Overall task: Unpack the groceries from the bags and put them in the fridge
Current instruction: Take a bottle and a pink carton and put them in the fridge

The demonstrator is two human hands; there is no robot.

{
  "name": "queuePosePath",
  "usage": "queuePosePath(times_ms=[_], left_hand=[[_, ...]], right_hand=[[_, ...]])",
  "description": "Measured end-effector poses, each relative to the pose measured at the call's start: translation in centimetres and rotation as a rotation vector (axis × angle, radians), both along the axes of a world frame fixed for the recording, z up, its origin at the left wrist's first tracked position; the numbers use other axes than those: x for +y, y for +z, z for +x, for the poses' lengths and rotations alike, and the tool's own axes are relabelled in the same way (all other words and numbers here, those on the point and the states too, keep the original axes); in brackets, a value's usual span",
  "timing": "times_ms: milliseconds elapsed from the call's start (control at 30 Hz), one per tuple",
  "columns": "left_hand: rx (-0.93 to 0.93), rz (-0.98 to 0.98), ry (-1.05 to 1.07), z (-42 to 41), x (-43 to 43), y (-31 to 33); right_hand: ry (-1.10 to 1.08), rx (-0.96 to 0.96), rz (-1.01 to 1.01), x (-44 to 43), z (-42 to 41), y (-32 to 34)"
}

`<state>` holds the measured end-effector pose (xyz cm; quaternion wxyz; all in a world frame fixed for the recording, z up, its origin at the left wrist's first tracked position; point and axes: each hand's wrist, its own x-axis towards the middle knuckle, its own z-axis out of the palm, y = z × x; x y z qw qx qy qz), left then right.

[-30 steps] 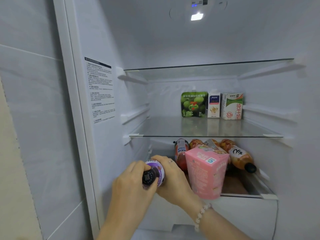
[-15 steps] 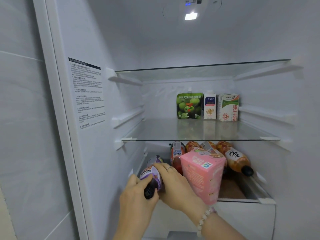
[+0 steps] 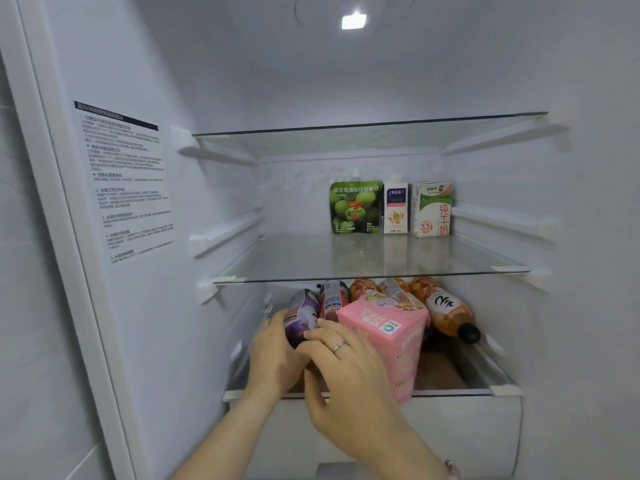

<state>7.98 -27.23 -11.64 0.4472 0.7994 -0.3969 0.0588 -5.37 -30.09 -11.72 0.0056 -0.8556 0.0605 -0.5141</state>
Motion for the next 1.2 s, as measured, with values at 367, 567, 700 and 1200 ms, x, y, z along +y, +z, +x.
queuePosePath(times_ms=[367, 567, 700, 1200], left_hand=[[-0.018, 0.101, 0.089, 2.4, -2.8, -0.7], [0.007, 0.117, 0.088, 2.9, -3.3, -0.9], [0.001, 0.154, 0.096, 2.8, -3.8, -0.7], [-0.23, 0.406, 0.154, 3.1, -4.0, 0.3]], right_hand=[[-0.368, -0.14, 0.008, -3.5, -3.3, -0.1], [-0.471, -0.123, 0.093, -4.5, -3.5, -0.2], [-0.468, -0.113, 0.287, -5.0, -3.4, -0.6], [-0.273, -0.022, 0.743, -4.6, -4.9, 0.5]])
